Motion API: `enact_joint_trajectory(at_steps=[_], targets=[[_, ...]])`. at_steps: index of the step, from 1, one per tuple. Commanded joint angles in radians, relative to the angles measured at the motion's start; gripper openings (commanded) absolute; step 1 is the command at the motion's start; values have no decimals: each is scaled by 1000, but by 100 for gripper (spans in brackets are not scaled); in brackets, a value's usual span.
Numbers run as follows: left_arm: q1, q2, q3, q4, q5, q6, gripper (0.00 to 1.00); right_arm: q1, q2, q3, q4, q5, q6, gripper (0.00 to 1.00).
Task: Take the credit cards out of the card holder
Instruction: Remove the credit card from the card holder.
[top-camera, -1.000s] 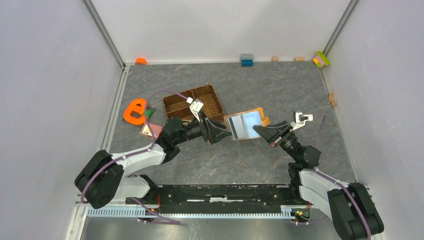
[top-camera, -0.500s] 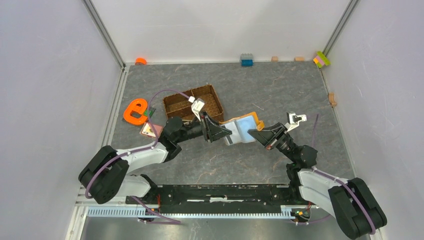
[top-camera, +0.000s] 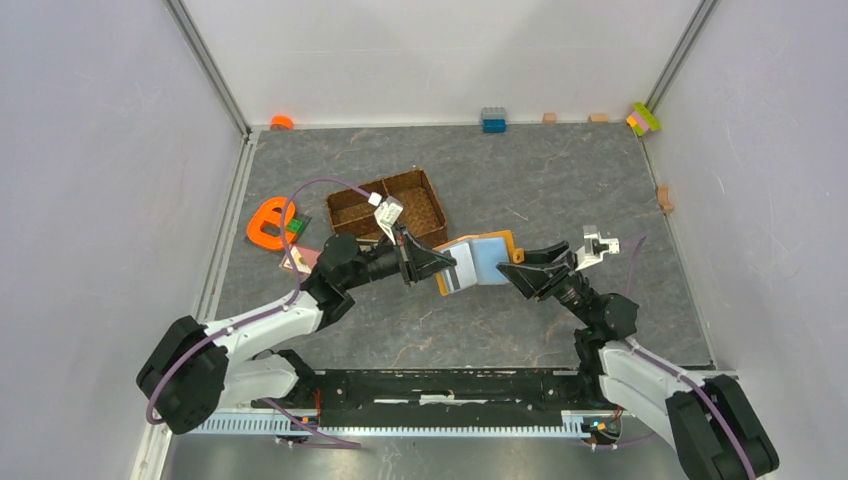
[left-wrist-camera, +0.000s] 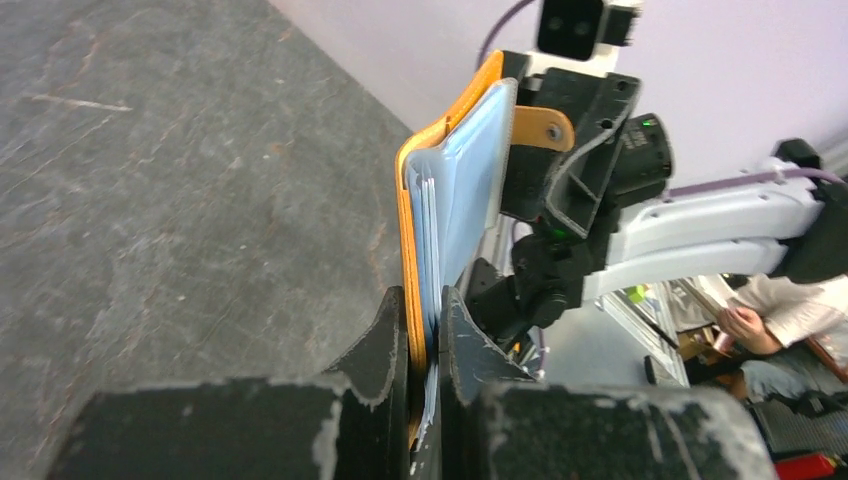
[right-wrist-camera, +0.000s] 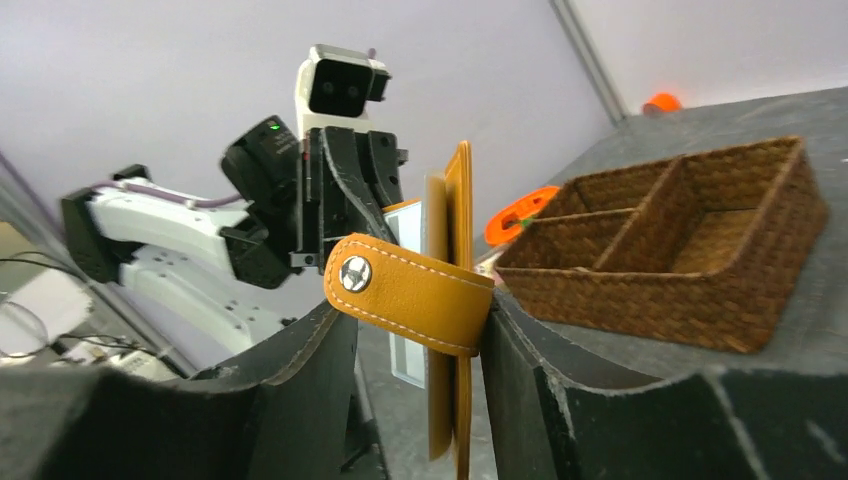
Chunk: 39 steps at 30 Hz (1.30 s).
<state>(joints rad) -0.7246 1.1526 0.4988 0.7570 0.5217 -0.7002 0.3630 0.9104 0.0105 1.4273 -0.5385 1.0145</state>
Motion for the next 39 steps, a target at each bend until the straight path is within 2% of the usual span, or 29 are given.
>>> enact_joint_trajectory(at_steps=[1,3,5,9,13,15,20,27,33,35,38,39], targets=[[-2,-39,48,-131,-117,84,2,4,-97,-18,-284,84,-220,53],[-2,-59,56,-202,-182,108,2,4,-169,31,-508,180,-317,53],[-2,-87,60,-266,-240,131,2,4,-226,44,-616,254,-383,53],[-2,-117,49,-286,-281,141,3,4,-265,33,-604,251,-409,53],[-2,-118,64,-322,-259,159,5,5,-235,68,-586,129,-428,52],[-2,-112,66,-319,-241,168,3,7,-219,68,-532,75,-417,52],[-2,-87,75,-302,-193,160,2,32,-166,28,-238,-50,-330,50],[-2,-74,83,-301,-174,144,2,101,-137,37,-190,-67,-349,50],[-4,-54,84,-254,-97,135,3,137,29,68,-63,-102,-269,49],[-4,-56,86,-257,-97,139,3,143,81,127,-166,-72,-280,45],[-4,-68,85,-265,-102,149,3,155,117,256,-533,35,-352,45],[-4,-74,82,-266,-106,152,3,160,131,283,-561,53,-366,45]])
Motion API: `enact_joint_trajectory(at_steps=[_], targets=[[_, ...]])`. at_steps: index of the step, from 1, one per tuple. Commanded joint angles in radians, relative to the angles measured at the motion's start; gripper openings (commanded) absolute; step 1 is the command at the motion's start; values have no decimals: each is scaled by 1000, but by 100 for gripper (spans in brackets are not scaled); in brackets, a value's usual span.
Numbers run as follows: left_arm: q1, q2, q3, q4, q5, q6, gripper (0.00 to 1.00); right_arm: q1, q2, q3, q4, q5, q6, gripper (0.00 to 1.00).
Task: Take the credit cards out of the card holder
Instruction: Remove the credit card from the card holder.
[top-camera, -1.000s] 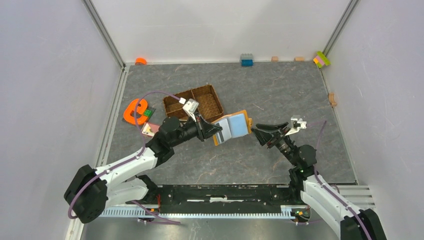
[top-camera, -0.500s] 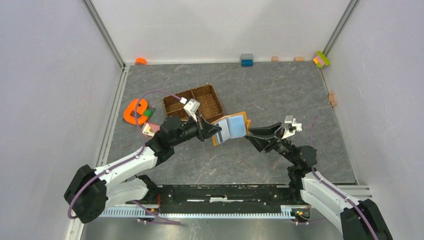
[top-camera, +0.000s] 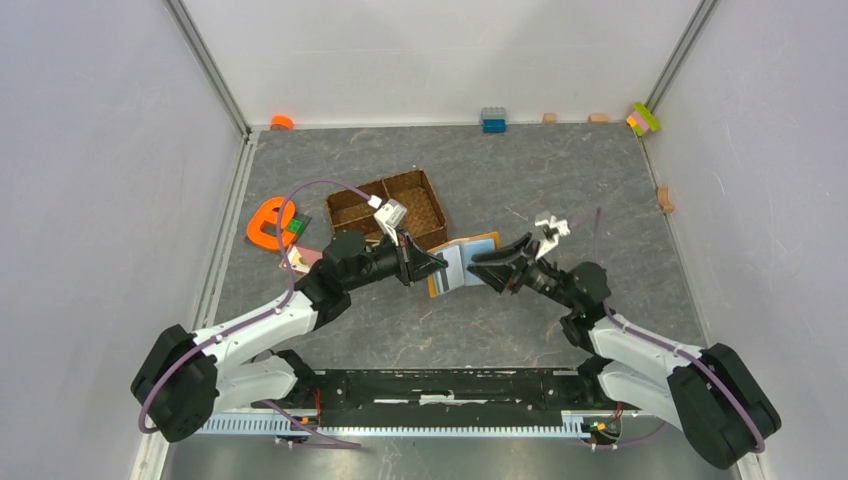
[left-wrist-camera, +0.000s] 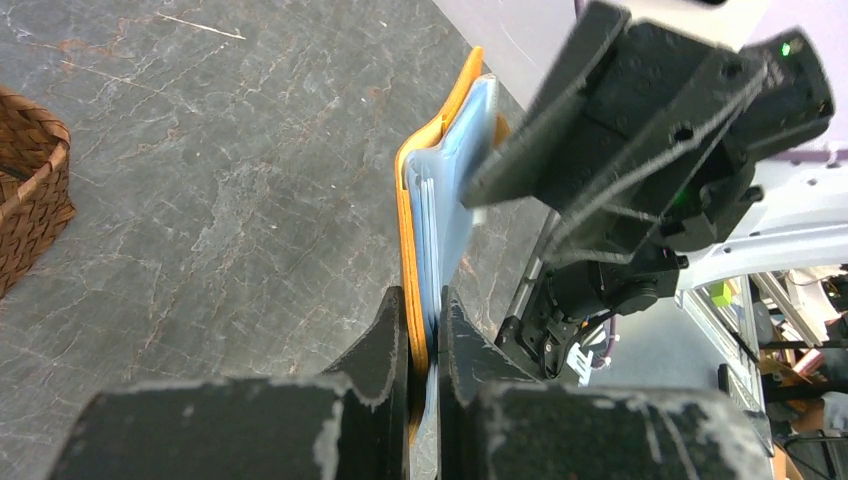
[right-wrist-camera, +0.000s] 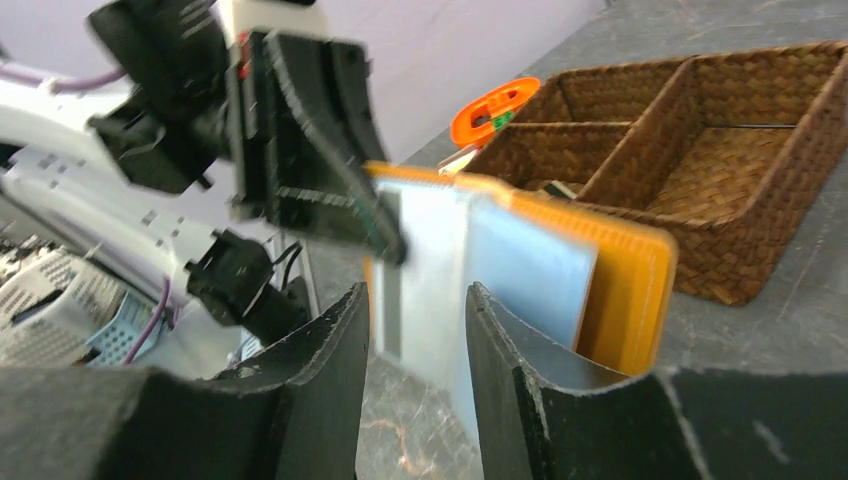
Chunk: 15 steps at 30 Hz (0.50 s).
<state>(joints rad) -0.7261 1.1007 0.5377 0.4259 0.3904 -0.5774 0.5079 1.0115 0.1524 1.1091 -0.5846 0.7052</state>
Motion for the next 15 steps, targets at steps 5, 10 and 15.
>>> enact_joint_trajectory(at_steps=[5,10,15], targets=[[-3,-41,51,37,17,49,3,21,87,185,-172,77,-58,45],[-4,-88,83,10,11,37,2,25,87,132,-47,63,-32,45],[-7,-41,157,83,55,-89,2,24,69,113,-46,53,-47,45]])
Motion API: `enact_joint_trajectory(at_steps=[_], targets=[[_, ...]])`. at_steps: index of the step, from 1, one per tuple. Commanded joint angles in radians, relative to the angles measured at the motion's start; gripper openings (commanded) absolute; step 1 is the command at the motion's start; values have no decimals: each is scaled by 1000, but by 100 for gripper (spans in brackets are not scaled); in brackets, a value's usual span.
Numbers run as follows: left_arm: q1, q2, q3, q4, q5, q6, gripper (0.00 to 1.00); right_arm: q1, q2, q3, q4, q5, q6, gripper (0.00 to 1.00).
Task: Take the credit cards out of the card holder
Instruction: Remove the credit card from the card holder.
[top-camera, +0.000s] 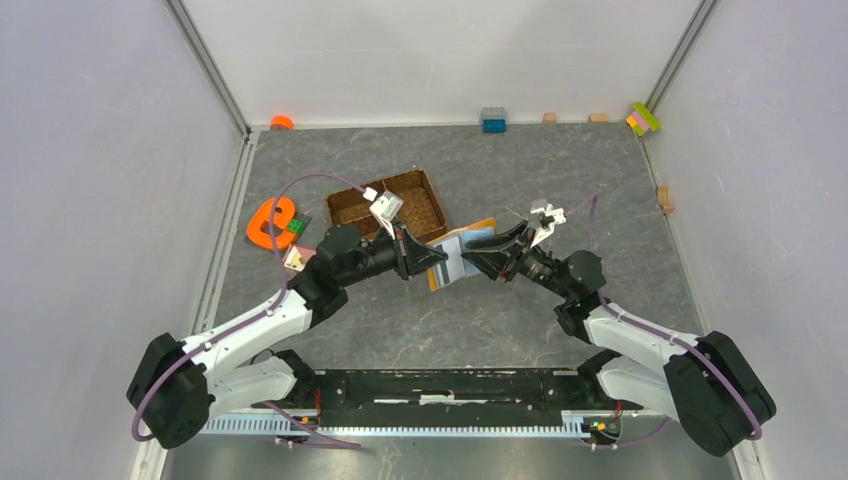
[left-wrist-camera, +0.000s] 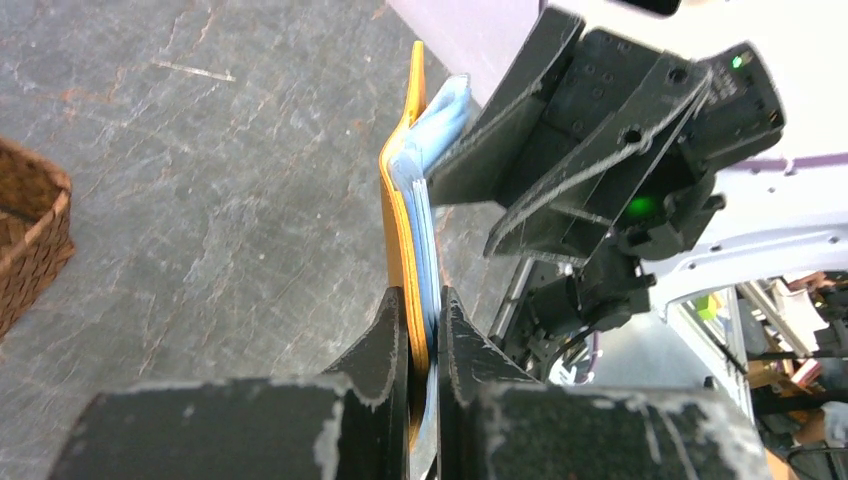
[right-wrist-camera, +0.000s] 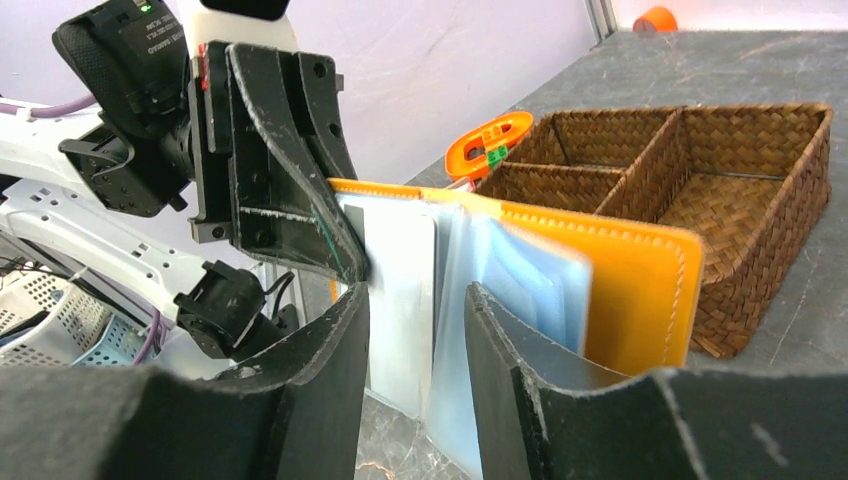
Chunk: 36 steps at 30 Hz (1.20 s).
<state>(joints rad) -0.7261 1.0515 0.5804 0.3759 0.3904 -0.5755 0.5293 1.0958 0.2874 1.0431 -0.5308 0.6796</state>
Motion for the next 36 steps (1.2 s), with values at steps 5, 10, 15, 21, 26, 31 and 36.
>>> enact_joint_trajectory(at_steps=[5,10,15,21,26,31,36], targets=[[-7,73,167,172,101,-80,2,3,-88,-62,-31,42,-62,44],[-7,82,92,283,103,-22,2,3,-111,-80,-61,107,-88,44],[-12,103,93,251,155,17,2,3,-69,-80,-13,76,-60,42],[-19,156,98,380,320,-38,3,3,-73,-87,-34,88,-66,39],[-22,185,90,499,409,-109,2,2,-90,-106,-15,77,-58,41],[-27,179,84,510,418,-116,2,-11,-114,-137,51,7,-46,24],[-27,194,85,504,426,-113,2,-15,-95,-184,254,-105,38,13]])
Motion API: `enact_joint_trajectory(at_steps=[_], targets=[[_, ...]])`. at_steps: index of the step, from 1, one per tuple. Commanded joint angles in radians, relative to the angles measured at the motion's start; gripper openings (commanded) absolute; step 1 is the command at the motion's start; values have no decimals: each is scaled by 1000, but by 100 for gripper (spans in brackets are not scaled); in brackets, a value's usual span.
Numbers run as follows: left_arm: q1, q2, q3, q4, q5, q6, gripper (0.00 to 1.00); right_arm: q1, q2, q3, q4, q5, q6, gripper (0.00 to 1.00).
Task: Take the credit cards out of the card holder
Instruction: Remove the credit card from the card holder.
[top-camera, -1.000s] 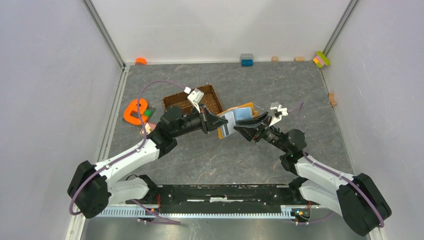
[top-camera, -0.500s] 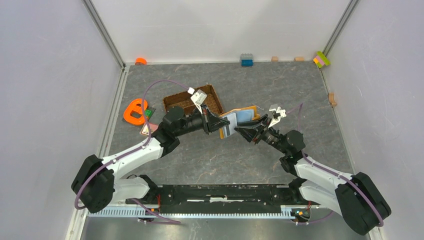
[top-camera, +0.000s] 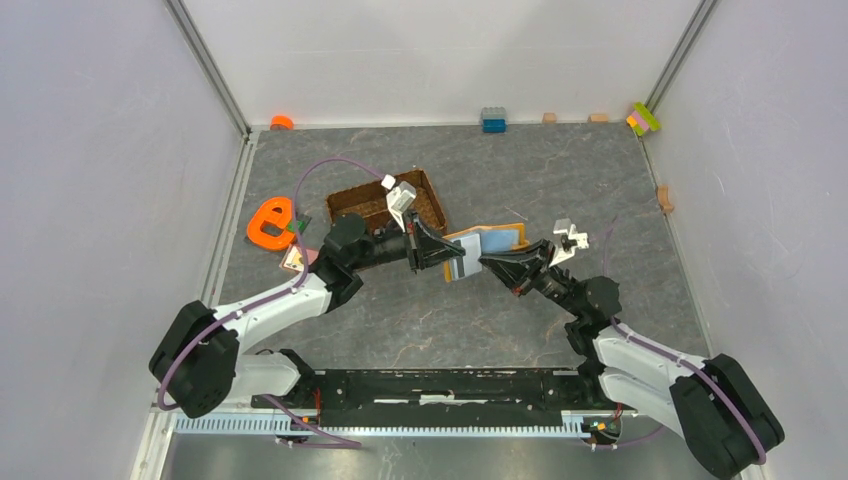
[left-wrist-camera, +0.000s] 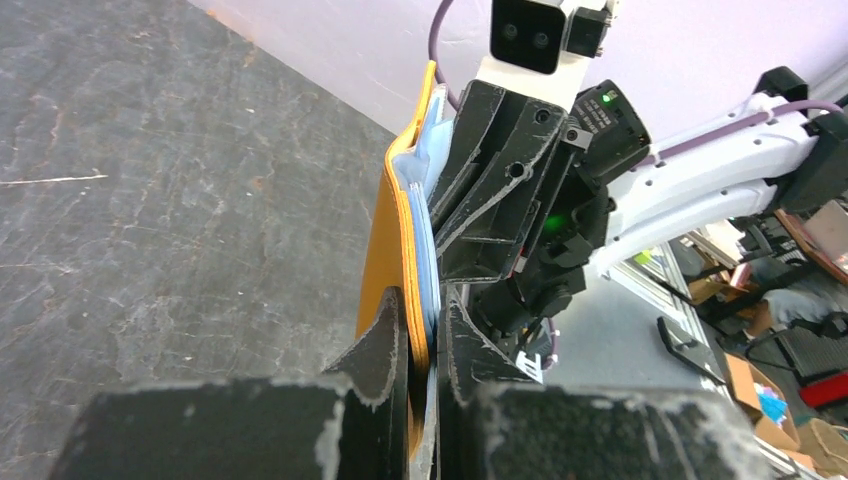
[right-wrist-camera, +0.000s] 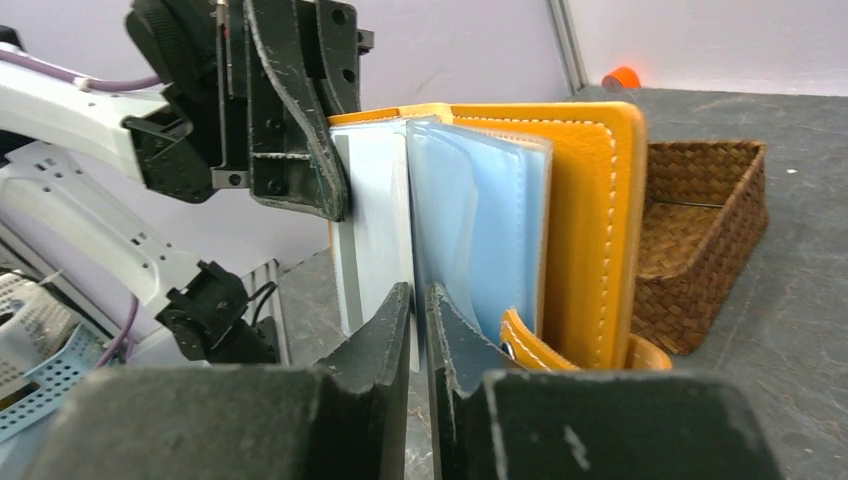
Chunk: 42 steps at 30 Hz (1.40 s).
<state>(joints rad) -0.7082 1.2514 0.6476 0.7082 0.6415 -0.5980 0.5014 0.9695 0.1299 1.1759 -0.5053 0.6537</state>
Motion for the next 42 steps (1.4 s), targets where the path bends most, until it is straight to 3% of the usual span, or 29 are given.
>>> enact_joint_trajectory(at_steps=[1,4,8,13,16,22,30,42], targets=[[-45,1,23,174,182,-94,2,12,47,-30,163,-147,84,13],[-45,20,25,202,204,-114,2,12,108,-29,335,-216,179,12],[-46,41,28,242,233,-140,2,12,204,-30,533,-256,295,4],[-56,94,47,313,283,-200,2,12,227,-23,549,-265,307,11],[-57,103,48,316,285,-205,2,12,204,-29,559,-265,304,21],[-57,90,38,305,278,-194,2,12,171,-47,597,-268,297,26],[-57,12,42,-24,102,14,2,12,163,-60,684,-282,322,5],[-76,51,63,-43,117,23,2,20,201,-58,758,-297,358,14]])
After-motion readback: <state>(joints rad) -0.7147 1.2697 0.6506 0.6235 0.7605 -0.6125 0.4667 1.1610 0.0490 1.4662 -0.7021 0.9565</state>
